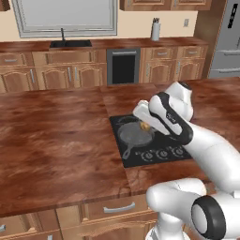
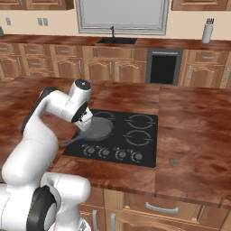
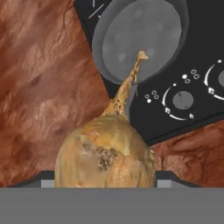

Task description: Put the garlic and onion in the pan. Then turn on the front left burner and set the heat to medium.

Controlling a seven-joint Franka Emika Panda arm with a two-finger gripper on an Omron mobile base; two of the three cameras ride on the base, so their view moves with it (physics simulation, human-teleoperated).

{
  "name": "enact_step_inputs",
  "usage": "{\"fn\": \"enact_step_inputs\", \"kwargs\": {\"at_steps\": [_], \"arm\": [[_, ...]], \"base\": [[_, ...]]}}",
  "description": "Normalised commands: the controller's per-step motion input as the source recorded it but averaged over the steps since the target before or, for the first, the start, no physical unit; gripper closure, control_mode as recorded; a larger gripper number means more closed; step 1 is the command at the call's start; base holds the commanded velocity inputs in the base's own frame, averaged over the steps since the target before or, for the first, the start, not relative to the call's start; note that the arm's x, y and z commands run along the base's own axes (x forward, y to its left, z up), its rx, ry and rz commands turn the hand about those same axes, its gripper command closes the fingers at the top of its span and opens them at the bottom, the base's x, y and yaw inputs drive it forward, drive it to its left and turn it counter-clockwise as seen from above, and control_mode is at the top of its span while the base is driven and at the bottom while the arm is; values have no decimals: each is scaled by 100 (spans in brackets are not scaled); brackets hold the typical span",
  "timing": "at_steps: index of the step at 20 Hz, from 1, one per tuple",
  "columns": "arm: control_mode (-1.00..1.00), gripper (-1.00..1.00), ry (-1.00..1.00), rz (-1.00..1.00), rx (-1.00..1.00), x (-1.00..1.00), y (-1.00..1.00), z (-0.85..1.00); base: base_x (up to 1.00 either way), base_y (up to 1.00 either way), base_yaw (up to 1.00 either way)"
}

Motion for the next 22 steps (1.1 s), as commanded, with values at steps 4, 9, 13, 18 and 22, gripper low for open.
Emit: {"fn": "enact_step_inputs", "kwargs": {"at_steps": [4,9,13,18,22], "arm": [[-100,100,15,0,-4,53,-3,-9],[-100,100,6,0,-12,46,0,-35],[-100,100,3,0,-6,41,0,-39],[-100,100,0,0,-4,9,0,-38],[-100,100,0,0,-5,26,0,-32]], "base": [[0,0,0],[0,0,0],[0,0,0],[0,0,0],[0,0,0]]}}
